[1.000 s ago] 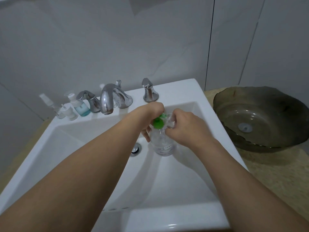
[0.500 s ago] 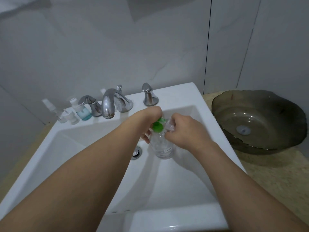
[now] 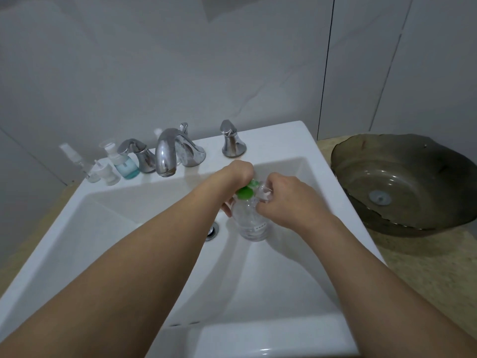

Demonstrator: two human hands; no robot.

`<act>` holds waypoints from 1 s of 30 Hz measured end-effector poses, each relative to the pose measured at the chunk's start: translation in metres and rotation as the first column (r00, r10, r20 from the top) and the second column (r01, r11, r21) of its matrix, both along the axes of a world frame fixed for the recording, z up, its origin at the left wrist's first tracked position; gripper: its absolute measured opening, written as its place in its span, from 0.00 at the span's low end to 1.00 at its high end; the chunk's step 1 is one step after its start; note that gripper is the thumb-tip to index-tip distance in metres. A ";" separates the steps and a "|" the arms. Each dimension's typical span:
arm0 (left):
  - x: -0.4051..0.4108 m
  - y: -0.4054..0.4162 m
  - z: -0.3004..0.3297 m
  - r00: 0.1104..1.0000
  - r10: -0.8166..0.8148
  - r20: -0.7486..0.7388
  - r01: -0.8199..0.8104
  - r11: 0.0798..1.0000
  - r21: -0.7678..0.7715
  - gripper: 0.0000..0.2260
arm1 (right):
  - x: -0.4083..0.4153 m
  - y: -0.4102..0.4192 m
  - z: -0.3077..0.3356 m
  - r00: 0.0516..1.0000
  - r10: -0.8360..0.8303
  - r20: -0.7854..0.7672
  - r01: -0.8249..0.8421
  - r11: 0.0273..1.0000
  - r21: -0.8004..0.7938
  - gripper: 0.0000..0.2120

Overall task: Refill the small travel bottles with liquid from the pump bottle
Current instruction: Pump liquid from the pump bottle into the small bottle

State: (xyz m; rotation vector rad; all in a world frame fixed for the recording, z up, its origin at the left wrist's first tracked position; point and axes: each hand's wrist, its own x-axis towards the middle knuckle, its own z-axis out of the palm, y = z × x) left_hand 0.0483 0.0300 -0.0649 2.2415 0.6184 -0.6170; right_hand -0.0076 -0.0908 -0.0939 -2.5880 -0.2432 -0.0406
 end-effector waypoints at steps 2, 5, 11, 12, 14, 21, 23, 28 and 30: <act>0.000 -0.001 -0.001 1.000 -0.006 0.010 0.006 1.000 0.014 0.17 | 0.000 0.000 -0.001 1.000 -0.002 -0.006 0.002 1.000 -0.007 0.13; -0.001 0.000 0.000 1.000 -0.017 0.019 0.016 1.000 0.011 0.16 | 0.001 -0.001 0.000 1.000 0.000 -0.013 0.000 1.000 0.003 0.14; 0.001 0.008 0.011 0.996 -0.002 -0.091 -0.010 0.992 -0.128 0.16 | 0.002 0.000 0.001 0.997 -0.007 0.071 0.006 1.000 0.016 0.14; 0.002 0.009 0.012 0.993 -0.004 -0.114 -0.014 0.987 -0.157 0.18 | 0.002 -0.001 0.001 0.997 -0.008 0.079 0.006 1.000 0.025 0.14; 0.003 0.009 0.015 0.991 -0.014 -0.136 -0.012 0.983 -0.186 0.20 | 0.001 -0.002 0.002 0.997 -0.009 0.079 0.006 0.999 0.040 0.14; 0.001 0.005 0.011 0.993 -0.044 -0.113 0.032 0.993 -0.112 0.19 | 0.002 -0.002 0.002 0.999 -0.012 0.046 0.011 1.000 0.012 0.15; 0.000 0.004 0.005 0.998 -0.030 -0.060 0.027 0.998 -0.059 0.19 | 0.001 -0.001 0.001 1.000 -0.007 0.018 0.007 1.000 -0.004 0.15; -0.001 -0.002 -0.002 1.000 -0.006 -0.008 0.006 1.000 -0.006 0.18 | 0.001 -0.001 -0.003 1.000 -0.008 -0.026 0.008 1.000 -0.016 0.12; -0.003 -0.003 -0.001 1.000 0.008 -0.005 -0.008 1.000 -0.014 0.17 | 0.002 -0.001 -0.004 1.000 -0.007 -0.023 0.007 1.000 -0.013 0.12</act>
